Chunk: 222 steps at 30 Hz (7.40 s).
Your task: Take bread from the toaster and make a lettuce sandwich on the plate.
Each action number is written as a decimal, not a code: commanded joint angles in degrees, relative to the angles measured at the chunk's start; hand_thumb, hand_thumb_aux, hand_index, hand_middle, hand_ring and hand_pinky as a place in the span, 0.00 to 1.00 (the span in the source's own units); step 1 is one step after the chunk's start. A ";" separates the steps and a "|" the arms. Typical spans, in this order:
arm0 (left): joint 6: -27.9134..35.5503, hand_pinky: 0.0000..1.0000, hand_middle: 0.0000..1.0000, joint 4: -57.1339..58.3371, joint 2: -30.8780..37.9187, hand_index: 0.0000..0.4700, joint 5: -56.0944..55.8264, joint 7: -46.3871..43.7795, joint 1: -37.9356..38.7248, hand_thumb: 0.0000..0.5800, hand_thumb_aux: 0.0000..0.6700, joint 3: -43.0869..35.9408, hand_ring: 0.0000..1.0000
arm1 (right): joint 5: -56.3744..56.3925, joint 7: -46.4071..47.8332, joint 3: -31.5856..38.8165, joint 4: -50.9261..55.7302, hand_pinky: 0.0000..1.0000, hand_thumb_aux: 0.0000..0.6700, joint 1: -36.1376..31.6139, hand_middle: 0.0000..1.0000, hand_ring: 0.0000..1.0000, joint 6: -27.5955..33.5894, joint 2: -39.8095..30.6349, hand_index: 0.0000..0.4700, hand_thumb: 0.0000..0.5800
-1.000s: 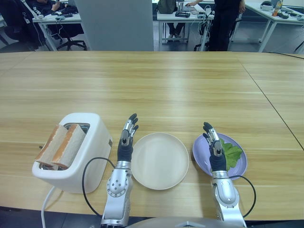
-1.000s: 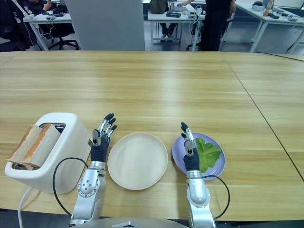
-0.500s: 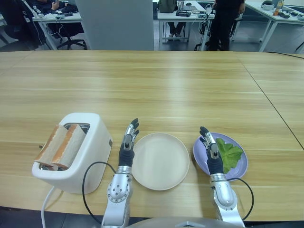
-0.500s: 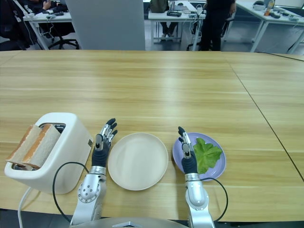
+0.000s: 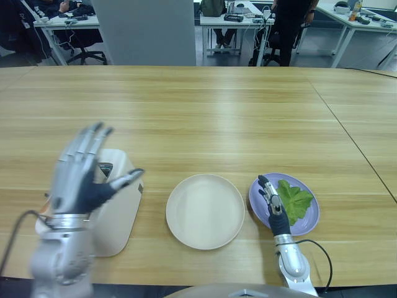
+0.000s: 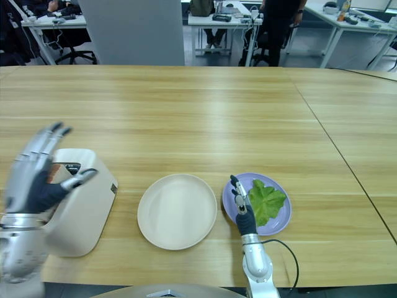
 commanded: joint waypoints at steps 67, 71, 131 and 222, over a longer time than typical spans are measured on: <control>-1.60 0.03 0.03 14.90 6.55 0.98 -8.59 -3.52 3.35 1.00 1.00 13.46 0.03 | 0.89 -1.17 -1.34 -2.06 0.00 0.00 3.69 0.00 0.00 -0.05 -0.82 0.00 0.00; -1.18 0.35 0.35 13.40 5.55 0.98 -10.46 -3.21 1.75 1.00 1.00 14.47 0.35 | 0.88 -1.14 -1.30 -2.13 0.00 0.00 3.63 0.00 0.00 -0.03 -0.83 0.00 0.00; 14.72 1.00 1.00 34.42 -5.61 0.98 -37.51 -9.66 -21.70 1.00 1.00 -46.12 1.00 | -18.04 1.47 -13.63 -14.77 0.00 0.00 -4.39 0.00 0.00 8.33 -29.83 0.00 0.00; 6.08 0.40 0.40 11.74 -23.04 0.00 -8.98 10.10 -2.47 0.00 0.00 -52.00 0.40 | -54.64 -30.76 13.99 35.93 0.00 0.00 -32.37 0.00 0.00 -10.64 -56.45 0.00 0.00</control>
